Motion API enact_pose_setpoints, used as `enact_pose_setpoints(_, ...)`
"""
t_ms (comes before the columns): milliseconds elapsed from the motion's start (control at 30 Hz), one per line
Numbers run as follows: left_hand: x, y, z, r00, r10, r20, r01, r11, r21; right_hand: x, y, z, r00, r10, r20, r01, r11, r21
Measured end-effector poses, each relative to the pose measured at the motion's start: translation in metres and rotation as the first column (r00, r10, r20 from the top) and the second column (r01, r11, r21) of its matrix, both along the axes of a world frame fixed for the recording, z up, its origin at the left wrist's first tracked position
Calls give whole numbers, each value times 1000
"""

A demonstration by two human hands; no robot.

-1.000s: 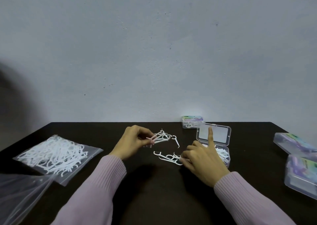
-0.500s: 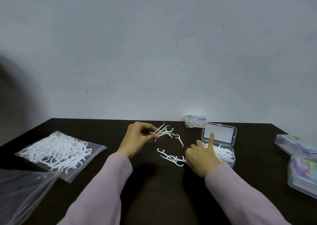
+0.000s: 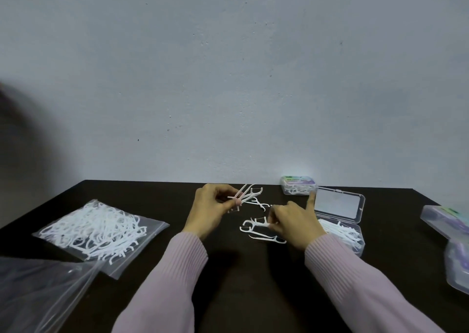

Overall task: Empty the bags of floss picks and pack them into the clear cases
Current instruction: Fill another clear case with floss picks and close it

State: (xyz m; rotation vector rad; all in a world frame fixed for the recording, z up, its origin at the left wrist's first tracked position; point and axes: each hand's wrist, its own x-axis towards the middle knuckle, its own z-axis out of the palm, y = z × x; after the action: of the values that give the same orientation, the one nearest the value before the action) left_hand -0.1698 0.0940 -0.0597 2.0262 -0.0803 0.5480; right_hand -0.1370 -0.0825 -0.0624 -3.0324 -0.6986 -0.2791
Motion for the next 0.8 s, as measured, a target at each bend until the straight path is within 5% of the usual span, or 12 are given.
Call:
enact_pose_setpoints(500, 0, 1, -2, 1000, 5, 2, -5, 1000, -11, 2, 10, 2, 995, 58, -81, -65, 994, -86)
enact_pose_setpoints(800, 1, 0, -5, 1000, 11, -14, -11, 1000, 23, -3, 17, -3, 994, 102, -34, -107, 908, -405)
